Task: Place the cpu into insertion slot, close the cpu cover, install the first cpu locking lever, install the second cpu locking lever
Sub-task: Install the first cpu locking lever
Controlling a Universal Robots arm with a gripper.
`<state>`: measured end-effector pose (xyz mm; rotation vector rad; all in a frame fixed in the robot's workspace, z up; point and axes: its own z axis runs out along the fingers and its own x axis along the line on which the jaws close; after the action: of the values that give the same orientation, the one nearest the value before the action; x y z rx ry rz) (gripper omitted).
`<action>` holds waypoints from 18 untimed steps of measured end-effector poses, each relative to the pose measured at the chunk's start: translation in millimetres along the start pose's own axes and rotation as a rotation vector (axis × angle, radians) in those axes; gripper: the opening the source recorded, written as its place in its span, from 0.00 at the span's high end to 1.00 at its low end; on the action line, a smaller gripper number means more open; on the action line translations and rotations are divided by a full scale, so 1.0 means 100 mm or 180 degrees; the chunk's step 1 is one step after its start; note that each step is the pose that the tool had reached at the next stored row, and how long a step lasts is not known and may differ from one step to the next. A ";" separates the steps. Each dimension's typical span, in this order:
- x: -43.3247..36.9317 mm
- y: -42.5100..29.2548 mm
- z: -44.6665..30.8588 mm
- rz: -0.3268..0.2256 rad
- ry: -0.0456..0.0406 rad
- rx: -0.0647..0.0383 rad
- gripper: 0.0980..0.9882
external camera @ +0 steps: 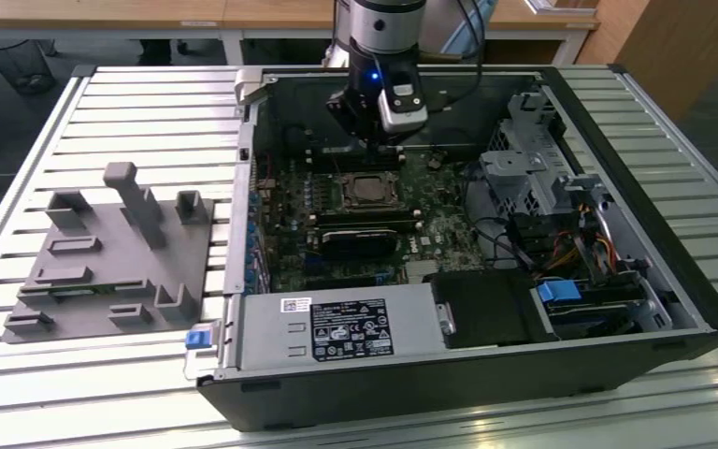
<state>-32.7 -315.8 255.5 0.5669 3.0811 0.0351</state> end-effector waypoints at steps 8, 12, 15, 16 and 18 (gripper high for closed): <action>0.000 0.000 0.000 -0.0464 0.0011 -0.0003 0.97; 0.000 0.000 0.000 -0.0693 0.0017 -0.0004 0.97; 0.000 -0.001 0.001 -0.0841 0.0025 -0.0022 0.97; 0.000 0.000 0.001 -0.0872 0.0030 -0.0044 0.97; 0.000 0.000 0.002 -0.0928 0.0041 -0.0083 0.97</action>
<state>-32.7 -315.9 255.4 0.1133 3.1348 0.0764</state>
